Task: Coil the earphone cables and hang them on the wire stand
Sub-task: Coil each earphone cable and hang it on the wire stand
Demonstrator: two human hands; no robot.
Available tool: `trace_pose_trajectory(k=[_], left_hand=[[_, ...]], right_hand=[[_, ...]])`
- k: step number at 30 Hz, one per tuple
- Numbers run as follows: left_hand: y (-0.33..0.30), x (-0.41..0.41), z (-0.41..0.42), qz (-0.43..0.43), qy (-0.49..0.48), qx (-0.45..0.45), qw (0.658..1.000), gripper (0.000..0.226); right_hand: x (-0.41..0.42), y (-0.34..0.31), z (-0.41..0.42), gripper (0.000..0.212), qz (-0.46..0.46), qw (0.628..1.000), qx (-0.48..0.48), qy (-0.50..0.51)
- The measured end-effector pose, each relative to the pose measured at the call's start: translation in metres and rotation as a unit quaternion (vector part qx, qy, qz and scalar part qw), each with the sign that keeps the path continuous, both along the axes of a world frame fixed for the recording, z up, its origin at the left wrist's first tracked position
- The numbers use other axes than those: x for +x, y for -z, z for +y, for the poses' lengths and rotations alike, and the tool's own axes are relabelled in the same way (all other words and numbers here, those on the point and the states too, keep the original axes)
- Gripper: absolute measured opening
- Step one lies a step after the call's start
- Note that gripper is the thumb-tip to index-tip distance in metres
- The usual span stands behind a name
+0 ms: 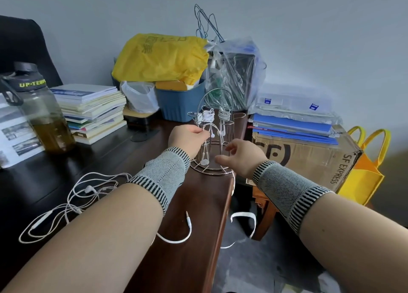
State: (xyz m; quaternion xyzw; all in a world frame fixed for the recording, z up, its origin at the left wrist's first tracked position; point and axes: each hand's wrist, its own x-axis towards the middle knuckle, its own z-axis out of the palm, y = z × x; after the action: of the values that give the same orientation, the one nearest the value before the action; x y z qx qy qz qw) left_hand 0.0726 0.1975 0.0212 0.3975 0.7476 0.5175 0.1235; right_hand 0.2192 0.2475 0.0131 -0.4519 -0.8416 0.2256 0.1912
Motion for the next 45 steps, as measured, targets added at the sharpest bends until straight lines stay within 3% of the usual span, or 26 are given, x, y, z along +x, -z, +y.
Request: trace_pose_trajectory(k=[3,6,9,13,15,19,24,26,28,30,33,37,42,45], left_hand=[[-0.002,-0.002,-0.003,-0.007,0.027,0.002,1.0,0.006],[-0.002,-0.007,-0.006,-0.041,0.064,0.002,0.997,0.014],[-0.001,-0.013,-0.01,-0.078,0.114,-0.017,0.99,0.015],[0.004,-0.017,-0.017,-0.163,0.144,-0.021,0.976,0.01],[0.002,-0.016,-0.02,-0.243,0.136,0.006,0.96,0.008],[-0.003,-0.022,-0.022,-0.302,0.129,0.016,0.944,0.024],[-0.005,-0.024,-0.023,-0.332,0.121,0.049,0.934,0.031],[-0.005,-0.024,-0.021,-0.247,0.116,0.031,0.962,0.038],[-0.006,-0.022,-0.022,-0.052,0.116,-0.001,0.992,0.033],[-0.005,-0.018,-0.021,0.101,0.104,-0.013,0.989,0.029],[-0.002,-0.014,-0.019,0.145,0.076,0.008,0.986,0.031],[0.004,-0.015,-0.013,0.009,0.086,0.044,0.995,0.032],[0.001,-0.012,-0.017,-0.154,0.118,0.062,0.979,0.044],[0.002,-0.013,-0.022,-0.178,0.127,0.044,0.975,0.046]], right_hand=[[-0.015,0.003,-0.005,0.022,0.052,0.998,0.025,-0.005],[-0.024,0.004,-0.01,0.024,0.168,0.986,0.001,-0.002],[-0.029,-0.004,-0.012,0.022,0.332,0.941,-0.058,0.018],[-0.036,-0.034,-0.022,0.025,0.414,0.909,-0.036,0.018],[-0.039,-0.045,-0.033,0.026,0.39,0.92,-0.002,-0.032],[-0.047,-0.029,-0.052,0.027,0.205,0.968,0.055,-0.137],[-0.046,0.007,-0.04,0.024,0.112,0.988,0.02,-0.109],[-0.045,0.014,-0.035,0.026,0.111,0.99,0.01,-0.087],[-0.045,0.017,-0.032,0.032,0.119,0.99,0.006,-0.076],[-0.046,0.018,-0.031,0.032,0.126,0.989,0.005,-0.072],[-0.047,0.017,-0.03,0.027,0.149,0.987,0.01,-0.06],[-0.044,0.014,-0.029,0.028,0.201,0.978,0.03,-0.04],[-0.036,0.01,-0.026,0.028,0.265,0.964,0.033,-0.007],[-0.036,0.009,-0.028,0.026,0.283,0.959,-0.002,-0.017]])
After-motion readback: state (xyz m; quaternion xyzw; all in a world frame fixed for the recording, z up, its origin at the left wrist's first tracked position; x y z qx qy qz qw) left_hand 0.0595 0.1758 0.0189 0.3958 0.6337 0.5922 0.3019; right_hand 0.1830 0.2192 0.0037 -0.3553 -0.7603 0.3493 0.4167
